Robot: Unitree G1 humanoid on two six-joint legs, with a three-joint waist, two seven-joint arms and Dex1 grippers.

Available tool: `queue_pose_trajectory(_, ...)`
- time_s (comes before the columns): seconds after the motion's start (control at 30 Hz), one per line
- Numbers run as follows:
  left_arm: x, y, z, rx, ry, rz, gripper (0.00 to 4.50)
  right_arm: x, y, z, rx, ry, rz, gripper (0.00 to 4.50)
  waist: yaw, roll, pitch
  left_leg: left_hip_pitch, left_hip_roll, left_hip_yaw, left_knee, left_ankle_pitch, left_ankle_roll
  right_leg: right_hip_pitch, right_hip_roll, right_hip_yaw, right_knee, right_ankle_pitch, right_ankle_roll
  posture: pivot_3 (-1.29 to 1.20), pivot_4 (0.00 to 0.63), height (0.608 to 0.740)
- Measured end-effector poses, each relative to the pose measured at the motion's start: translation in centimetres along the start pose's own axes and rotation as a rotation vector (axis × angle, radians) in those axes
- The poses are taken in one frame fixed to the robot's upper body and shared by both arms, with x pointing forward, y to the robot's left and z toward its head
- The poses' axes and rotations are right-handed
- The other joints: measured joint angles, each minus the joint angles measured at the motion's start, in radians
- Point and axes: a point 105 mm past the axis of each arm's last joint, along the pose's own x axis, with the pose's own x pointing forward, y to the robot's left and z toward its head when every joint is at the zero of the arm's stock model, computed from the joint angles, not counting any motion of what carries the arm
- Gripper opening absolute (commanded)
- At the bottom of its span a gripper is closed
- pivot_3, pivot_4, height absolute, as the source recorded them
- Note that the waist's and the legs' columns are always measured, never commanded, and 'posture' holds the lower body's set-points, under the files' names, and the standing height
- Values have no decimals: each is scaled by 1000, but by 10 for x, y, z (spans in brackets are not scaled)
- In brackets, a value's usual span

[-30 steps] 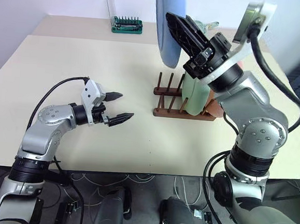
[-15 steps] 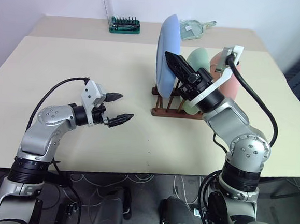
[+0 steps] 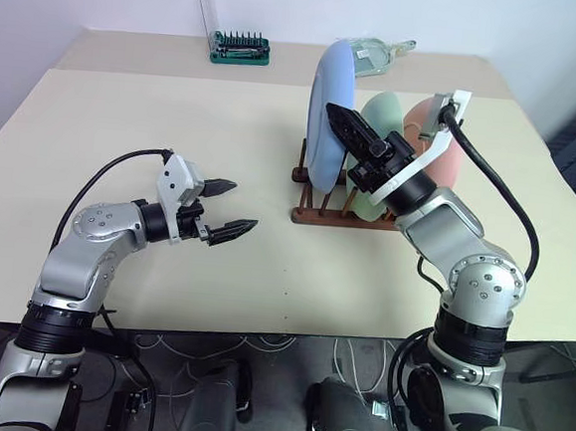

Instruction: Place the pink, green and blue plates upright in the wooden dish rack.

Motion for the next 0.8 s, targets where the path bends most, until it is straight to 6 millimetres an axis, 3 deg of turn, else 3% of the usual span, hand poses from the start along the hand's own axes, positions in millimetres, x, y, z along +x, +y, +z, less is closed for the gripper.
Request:
queue_pose_trajectory(0.2, 0, 0, 0, 0, 0, -1, 4500, -7, -11, -12, 34, 22, -51, 80, 0, 0, 0, 0, 0, 0, 0, 0, 0, 0, 0, 0, 0, 0, 0, 0, 150, 732)
queue_pose_trajectory(0.23, 0, 0, 0, 0, 0, -1, 4500, -8, -12, -13, 35, 24, -55, 728, -1, 0, 0, 0, 0, 0, 0, 0, 0, 0, 0, 0, 0, 0, 0, 0, 150, 732)
queue_pose_trajectory(0.5, 0, 0, 0, 0, 0, -1, 4500, -8, -13, -13, 34, 22, -62, 4463, 0, 0, 0, 0, 0, 0, 0, 0, 0, 0, 0, 0, 0, 0, 0, 0, 150, 732)
queue_pose_trajectory(0.8, 1, -1, 0, 0, -1, -3, 4500, -8, -12, -10, -97, 79, -52, 4463, 0, 0, 0, 0, 0, 0, 0, 0, 0, 0, -1, 0, 0, 0, 0, 0, 150, 732)
